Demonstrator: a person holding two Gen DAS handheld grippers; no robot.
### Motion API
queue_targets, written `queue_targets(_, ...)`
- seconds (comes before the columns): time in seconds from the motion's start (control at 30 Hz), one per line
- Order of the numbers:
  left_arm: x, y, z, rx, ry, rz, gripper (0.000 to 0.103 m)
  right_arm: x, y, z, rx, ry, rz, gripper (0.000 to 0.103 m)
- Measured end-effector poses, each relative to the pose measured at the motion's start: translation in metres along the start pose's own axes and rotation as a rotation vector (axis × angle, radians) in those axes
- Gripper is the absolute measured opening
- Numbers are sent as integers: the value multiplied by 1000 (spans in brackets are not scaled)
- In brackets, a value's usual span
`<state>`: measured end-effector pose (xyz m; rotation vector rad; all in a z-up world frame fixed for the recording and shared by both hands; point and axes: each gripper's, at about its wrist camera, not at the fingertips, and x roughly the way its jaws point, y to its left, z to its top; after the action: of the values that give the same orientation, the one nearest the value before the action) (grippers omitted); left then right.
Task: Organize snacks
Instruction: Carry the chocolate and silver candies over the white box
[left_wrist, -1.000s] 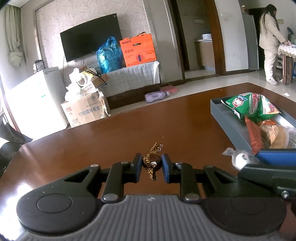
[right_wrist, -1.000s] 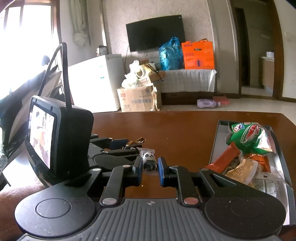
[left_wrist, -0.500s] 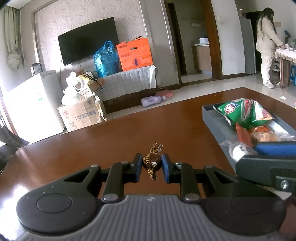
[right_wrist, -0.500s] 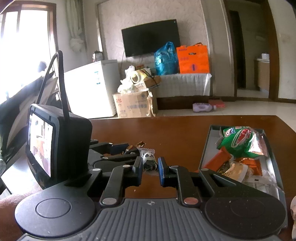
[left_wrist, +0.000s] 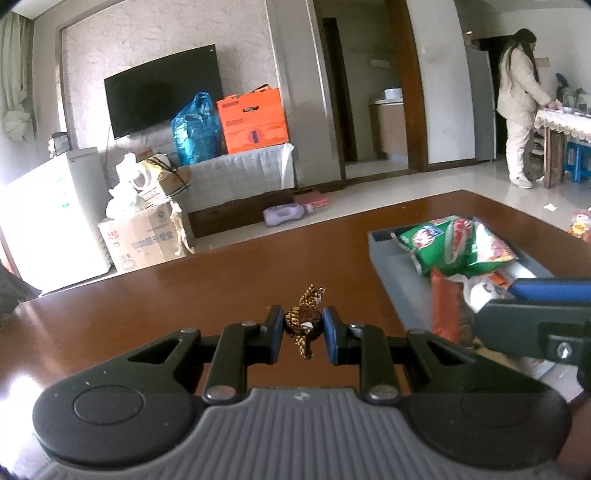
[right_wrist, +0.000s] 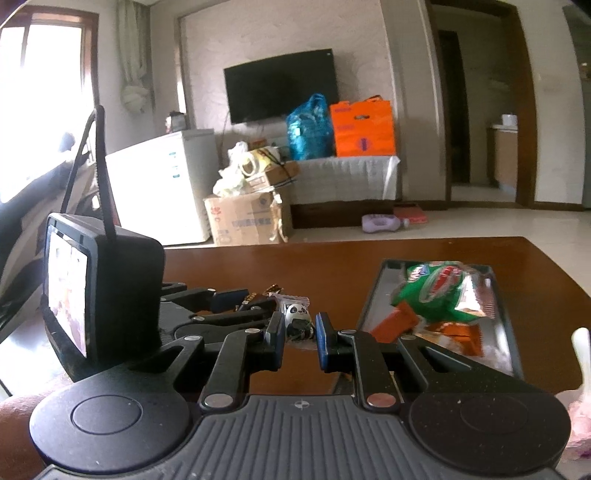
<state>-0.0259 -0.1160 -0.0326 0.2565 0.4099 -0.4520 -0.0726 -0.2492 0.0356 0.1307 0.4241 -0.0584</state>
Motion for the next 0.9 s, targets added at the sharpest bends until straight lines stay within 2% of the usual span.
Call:
queue_targets(0.23,2,-22,6,11,-32,-52,21,-7,-22,2,32,-18,-38,19)
queue_targets(0.37,6,-38,11,12,-47,-108,22,-7,-32,3,45,-24,-62,19)
queue_targets(0.6,23,-66,21,30,-66,-199,22,6,-74,3,127,-10,-156,19)
queue_targets(0.73,37,-79,21,34,-54,-246,22,22,-93,0,160,12,-202,19)
queue_targets(0.83,46,-83,19,-2,-13,-312,22,34,-102,-3,183,28,-218,20)
queue_targets(0.9,49,-89,17,3,-10,-316,22,40,-108,-6,187,35,-233,22)
